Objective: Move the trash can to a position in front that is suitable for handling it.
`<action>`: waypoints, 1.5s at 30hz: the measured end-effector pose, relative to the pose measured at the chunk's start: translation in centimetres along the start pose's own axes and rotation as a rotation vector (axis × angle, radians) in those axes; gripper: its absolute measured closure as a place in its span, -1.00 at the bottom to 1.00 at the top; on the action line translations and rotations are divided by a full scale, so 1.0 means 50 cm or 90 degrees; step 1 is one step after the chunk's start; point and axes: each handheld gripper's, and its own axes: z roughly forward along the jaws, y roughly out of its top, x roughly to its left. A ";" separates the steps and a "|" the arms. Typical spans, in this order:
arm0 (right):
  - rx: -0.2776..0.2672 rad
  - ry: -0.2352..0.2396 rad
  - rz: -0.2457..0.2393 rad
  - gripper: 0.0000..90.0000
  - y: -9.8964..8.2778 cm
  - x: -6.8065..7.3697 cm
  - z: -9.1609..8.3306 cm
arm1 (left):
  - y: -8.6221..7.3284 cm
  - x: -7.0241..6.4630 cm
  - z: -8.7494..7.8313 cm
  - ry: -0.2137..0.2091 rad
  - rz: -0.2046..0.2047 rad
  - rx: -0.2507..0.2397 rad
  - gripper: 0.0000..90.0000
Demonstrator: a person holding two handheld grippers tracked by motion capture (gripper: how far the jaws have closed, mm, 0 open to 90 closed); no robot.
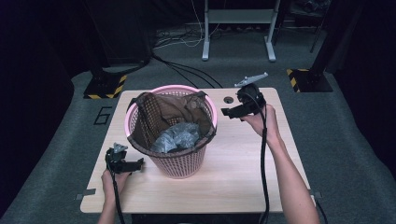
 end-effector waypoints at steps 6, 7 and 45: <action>-0.018 0.018 -0.007 -0.67 0.046 0.008 -0.012 | 0.000 0.000 0.000 0.000 0.000 0.000 -0.99; -0.018 0.018 -0.007 -0.67 0.046 0.008 -0.012 | 0.000 0.000 0.000 0.000 0.000 0.000 -0.99; 0.086 -0.024 -0.002 0.59 0.107 0.062 0.070 | 0.000 0.000 0.000 0.001 0.001 -0.002 -0.99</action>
